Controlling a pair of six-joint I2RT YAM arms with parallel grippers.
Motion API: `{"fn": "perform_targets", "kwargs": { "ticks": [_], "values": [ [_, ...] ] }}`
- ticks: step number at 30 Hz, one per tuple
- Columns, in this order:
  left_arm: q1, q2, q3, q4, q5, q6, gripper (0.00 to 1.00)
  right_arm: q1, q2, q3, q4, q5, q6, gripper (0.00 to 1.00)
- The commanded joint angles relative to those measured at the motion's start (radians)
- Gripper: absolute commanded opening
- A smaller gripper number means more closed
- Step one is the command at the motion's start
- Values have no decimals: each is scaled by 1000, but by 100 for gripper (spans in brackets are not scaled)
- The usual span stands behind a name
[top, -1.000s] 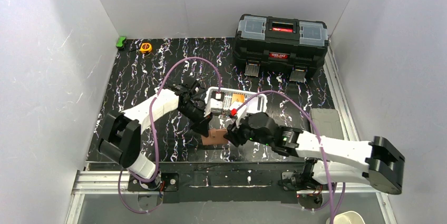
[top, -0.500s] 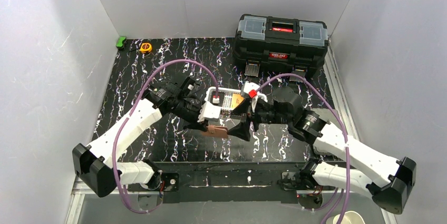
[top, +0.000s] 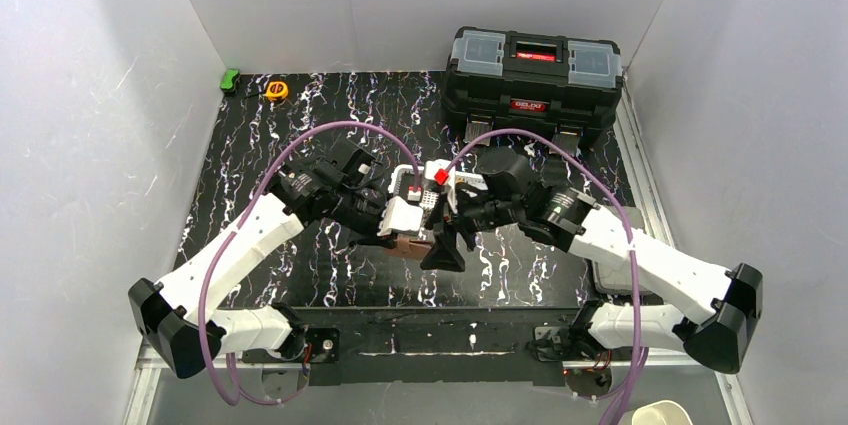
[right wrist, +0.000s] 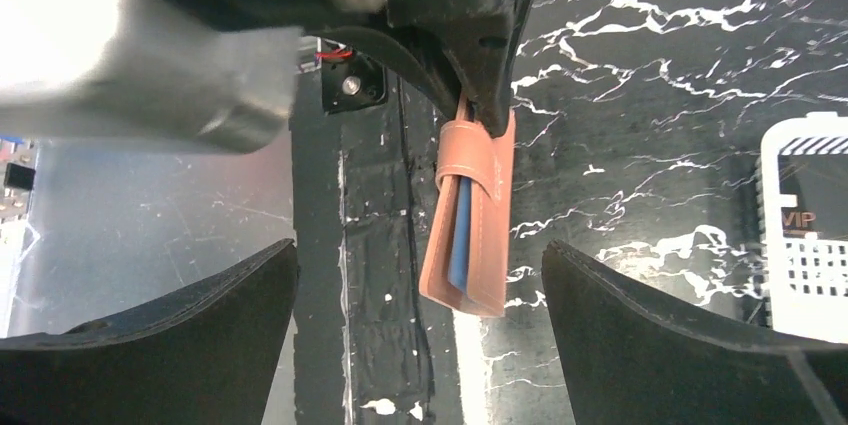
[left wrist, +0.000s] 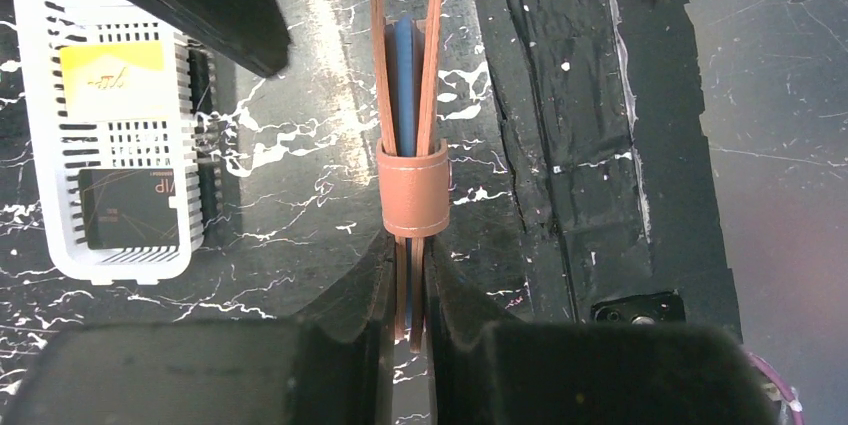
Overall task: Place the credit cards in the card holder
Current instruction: Open the card holder at the center of the board.
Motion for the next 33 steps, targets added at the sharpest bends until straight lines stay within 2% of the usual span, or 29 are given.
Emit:
{"fn": "perform_targets", "kwargs": {
  "ticks": [1, 5, 12, 14, 19, 20, 21, 22, 23, 25, 29, 30, 33],
  "values": [
    [-12, -41, 45, 15, -2, -26, 0, 30, 36, 43, -29, 46, -3, 96],
    [-22, -50, 66, 13, 3, -52, 0, 51, 51, 38, 13, 124, 1, 94],
    [-43, -79, 71, -11, 10, -66, 0, 55, 52, 25, 76, 248, 4, 80],
    [-44, -82, 72, -10, 15, -69, 0, 56, 54, 28, 83, 255, 6, 66],
    [-45, -86, 94, 18, 22, -126, 1, 61, 74, 52, 50, 261, 4, 6],
    [-45, -87, 101, 24, 19, -140, 10, 61, 71, 52, 39, 266, 3, 1],
    [-45, -88, 109, 26, 20, -154, 25, 61, 62, 48, 34, 277, 3, 1],
    [-45, -93, 119, 21, 20, -161, 43, 61, 47, 35, 39, 288, 3, 1],
    [-43, -103, 122, 26, 24, -173, 74, 61, 24, 11, 54, 302, 3, 1],
    [-43, -131, 104, 63, 25, -209, 96, 61, -35, -35, 99, 307, 8, 1],
    [-35, -215, 26, 226, -13, -377, 98, 61, -180, -167, 269, 312, 65, 1],
    [-21, -246, 0, 293, -30, -469, 98, 61, -208, -193, 310, 309, 82, 1],
    [25, -302, -56, 437, -4, -618, 98, 62, -259, -247, 449, 288, 146, 1]
  ]
}}
